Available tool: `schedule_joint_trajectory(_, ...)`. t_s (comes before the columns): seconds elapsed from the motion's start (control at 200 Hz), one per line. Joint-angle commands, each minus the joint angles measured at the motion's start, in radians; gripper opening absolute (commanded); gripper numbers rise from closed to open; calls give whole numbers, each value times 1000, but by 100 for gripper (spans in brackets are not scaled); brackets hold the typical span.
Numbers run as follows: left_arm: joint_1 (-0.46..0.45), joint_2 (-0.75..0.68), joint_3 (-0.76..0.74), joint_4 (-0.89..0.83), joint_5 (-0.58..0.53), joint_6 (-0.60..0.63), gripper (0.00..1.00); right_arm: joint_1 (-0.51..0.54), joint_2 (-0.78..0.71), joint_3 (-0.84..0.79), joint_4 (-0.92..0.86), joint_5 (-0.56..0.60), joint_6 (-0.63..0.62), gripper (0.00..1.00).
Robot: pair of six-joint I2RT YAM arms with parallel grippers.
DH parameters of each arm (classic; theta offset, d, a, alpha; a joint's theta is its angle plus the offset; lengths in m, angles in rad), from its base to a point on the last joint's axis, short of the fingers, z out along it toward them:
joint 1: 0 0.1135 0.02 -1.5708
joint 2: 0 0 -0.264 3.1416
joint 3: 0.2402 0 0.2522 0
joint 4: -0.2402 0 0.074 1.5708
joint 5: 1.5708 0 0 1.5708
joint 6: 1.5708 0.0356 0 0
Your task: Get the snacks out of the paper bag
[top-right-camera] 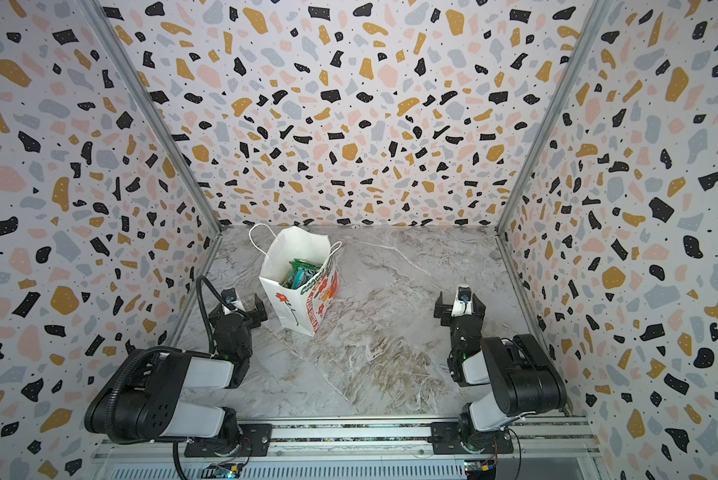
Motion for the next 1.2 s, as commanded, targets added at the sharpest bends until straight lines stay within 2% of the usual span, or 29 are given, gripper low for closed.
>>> schedule_joint_trajectory(0.0, 8, -9, 8, 63, 2, 5, 100, -2, -2, 16, 15, -4, -2, 99)
schedule_joint_trajectory(0.33, 8, -12, 4, 66, 1, 6, 100, -3, -3, 11, 24, -5, -5, 99)
schedule_joint_trajectory(0.481, 8, -81, 1, 19, -103, -38, 100, 19, -53, -5, 17, 4, -31, 99)
schedule_joint_trajectory(0.586, 8, -201, 36, -149, -197, -89, 100, 42, -146, 5, -91, 60, -39, 99)
schedule_joint_trajectory(0.686, 8, -338, 140, -469, -270, -241, 100, 70, -244, 53, -250, 124, -39, 99)
schedule_joint_trajectory(0.796, 8, -449, 252, -697, -144, -316, 100, 73, -356, 165, -591, 111, 105, 99)
schedule_joint_trajectory(0.951, 8, -509, 471, -940, 47, -314, 100, 70, -428, 295, -899, -41, 241, 99)
schedule_joint_trajectory(1.116, 8, -451, 766, -1146, 302, -239, 100, 70, -452, 342, -1004, -239, 250, 99)
schedule_joint_trajectory(1.191, 8, -406, 886, -1214, 384, -224, 96, 70, -457, 353, -1020, -309, 248, 99)
